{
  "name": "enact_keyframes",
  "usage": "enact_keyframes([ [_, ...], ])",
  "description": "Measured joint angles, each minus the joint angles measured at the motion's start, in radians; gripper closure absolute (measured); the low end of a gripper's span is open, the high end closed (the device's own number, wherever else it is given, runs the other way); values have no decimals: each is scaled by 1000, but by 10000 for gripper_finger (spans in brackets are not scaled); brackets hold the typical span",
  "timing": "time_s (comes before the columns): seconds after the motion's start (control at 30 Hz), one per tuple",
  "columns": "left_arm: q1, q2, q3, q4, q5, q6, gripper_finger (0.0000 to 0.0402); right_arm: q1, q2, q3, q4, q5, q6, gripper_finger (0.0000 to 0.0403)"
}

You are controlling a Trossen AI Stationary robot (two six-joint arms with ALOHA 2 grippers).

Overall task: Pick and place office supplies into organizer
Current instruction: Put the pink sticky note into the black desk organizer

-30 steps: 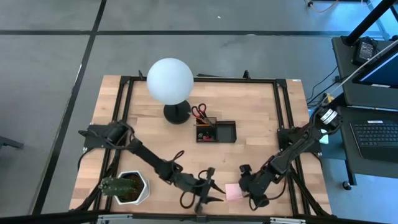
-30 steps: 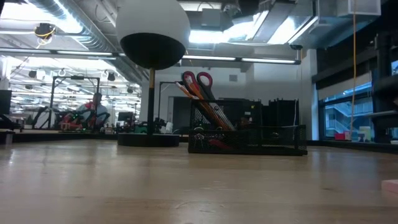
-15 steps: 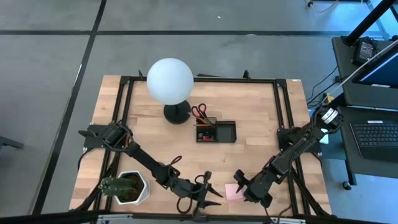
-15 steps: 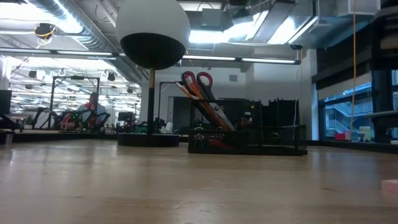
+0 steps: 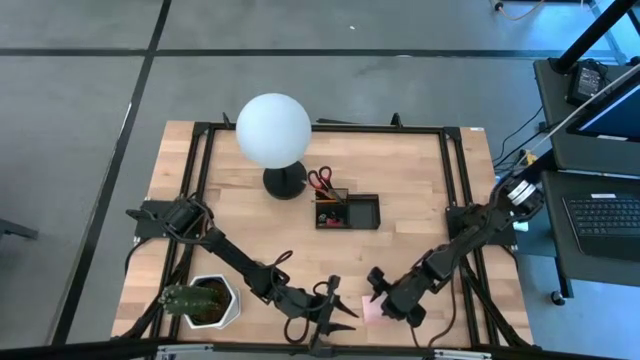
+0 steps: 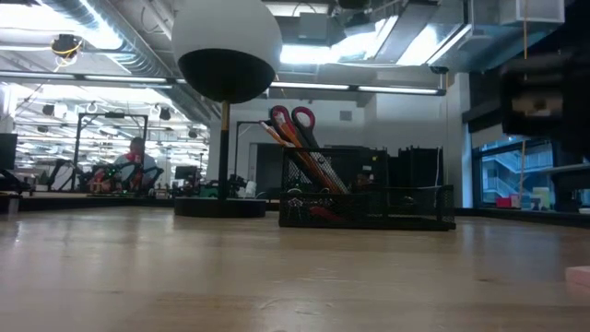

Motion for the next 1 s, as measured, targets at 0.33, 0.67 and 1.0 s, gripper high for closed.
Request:
enact_keyframes([
  [0.33,0,0,0,0,0,0,279,-30,123,6,99,-17,129,167],
  [0.67,0,-2,0,-193,-38,65,279,-161,142,8,74,81,342,167],
  [1.0,26,-2,0,-677,-366,280,279,-293,143,5,85,119,405,167],
])
